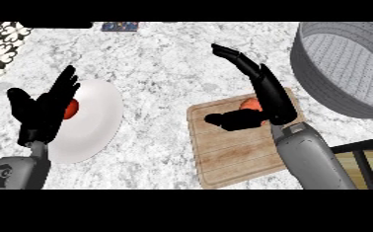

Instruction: Pick the squash from the cutting board and place it in the basket

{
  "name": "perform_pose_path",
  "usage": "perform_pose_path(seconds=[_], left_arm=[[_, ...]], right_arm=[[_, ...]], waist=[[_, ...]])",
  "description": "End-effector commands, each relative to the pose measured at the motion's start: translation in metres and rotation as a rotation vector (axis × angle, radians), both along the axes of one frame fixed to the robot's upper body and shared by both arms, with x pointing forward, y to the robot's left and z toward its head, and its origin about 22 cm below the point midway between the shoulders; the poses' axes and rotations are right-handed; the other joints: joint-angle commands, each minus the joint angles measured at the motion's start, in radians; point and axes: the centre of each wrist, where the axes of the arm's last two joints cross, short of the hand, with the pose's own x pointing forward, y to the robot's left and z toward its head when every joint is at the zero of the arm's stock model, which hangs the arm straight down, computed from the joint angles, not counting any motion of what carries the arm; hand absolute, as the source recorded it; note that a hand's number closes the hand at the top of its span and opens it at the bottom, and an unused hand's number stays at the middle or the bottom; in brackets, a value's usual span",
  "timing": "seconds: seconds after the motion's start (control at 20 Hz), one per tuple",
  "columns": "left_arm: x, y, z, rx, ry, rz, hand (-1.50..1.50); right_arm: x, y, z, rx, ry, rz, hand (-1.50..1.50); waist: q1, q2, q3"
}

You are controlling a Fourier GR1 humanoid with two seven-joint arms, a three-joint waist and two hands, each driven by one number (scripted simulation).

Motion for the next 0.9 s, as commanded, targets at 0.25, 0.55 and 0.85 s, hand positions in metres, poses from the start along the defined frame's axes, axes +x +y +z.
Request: perform_pose_path(seconds=[0.25, 0.55, 0.85], left_arm=[[0.001, 0.020, -0.005, -0.003, 0.034, 0.004, 0.00], [0.009, 0.011, 0.003, 0.007, 0.017, 0.020, 0.00], [0.006, 0.014, 0.003, -0.001, 0.023, 0.007, 0.00]], right_arm=[[0.020, -0.012, 0.091, -0.525, 0.127, -0.342, -1.50], [0.022, -0.032, 0.179, -0.705, 0.220, -0.548, -1.50], [0.015, -0.045, 0.199, -0.847, 0.453, -0.357, -1.50]], waist=[[-0.023, -0.011, -0.004], [-0.019, -0.009, 0.000], [-0.020, -0.009, 0.002]])
